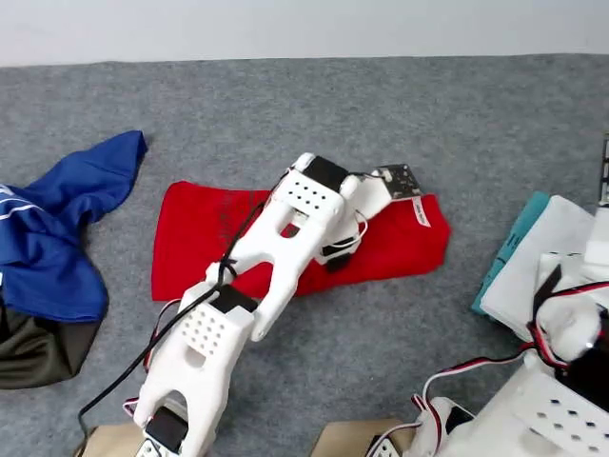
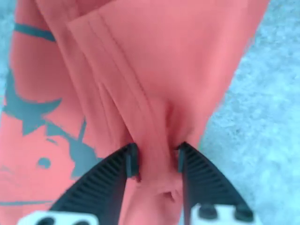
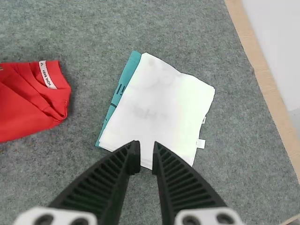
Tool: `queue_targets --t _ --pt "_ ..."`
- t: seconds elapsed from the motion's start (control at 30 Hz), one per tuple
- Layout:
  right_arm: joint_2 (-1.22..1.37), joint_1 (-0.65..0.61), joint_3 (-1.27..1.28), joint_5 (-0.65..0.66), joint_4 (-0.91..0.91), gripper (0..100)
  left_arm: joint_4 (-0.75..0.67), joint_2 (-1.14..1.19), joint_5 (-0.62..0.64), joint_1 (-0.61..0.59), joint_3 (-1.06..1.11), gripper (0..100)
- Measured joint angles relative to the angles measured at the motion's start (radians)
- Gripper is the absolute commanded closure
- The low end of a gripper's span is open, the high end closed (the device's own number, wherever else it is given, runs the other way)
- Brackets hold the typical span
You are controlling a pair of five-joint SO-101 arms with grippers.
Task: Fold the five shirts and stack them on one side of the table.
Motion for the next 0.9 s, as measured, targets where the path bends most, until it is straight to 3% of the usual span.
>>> queue_targets --t 0.27,0.47,0.67,0.9 --pt "0.000 0.000 0.000 0.000 0.000 94.0 0.057 0.000 0.003 -0.031 -0.081 85" --pt "0.000 0.000 0.000 0.000 0.000 94.0 0.055 0.000 0.005 -0.058 0.026 85" --pt "0.000 0.000 0.000 0.000 0.000 94.0 -0.037 0.020 0.005 -0.110 0.072 85" --pt "0.000 0.000 0.000 0.000 0.000 94.0 0.054 0.003 0.005 -0.094 -0.127 85"
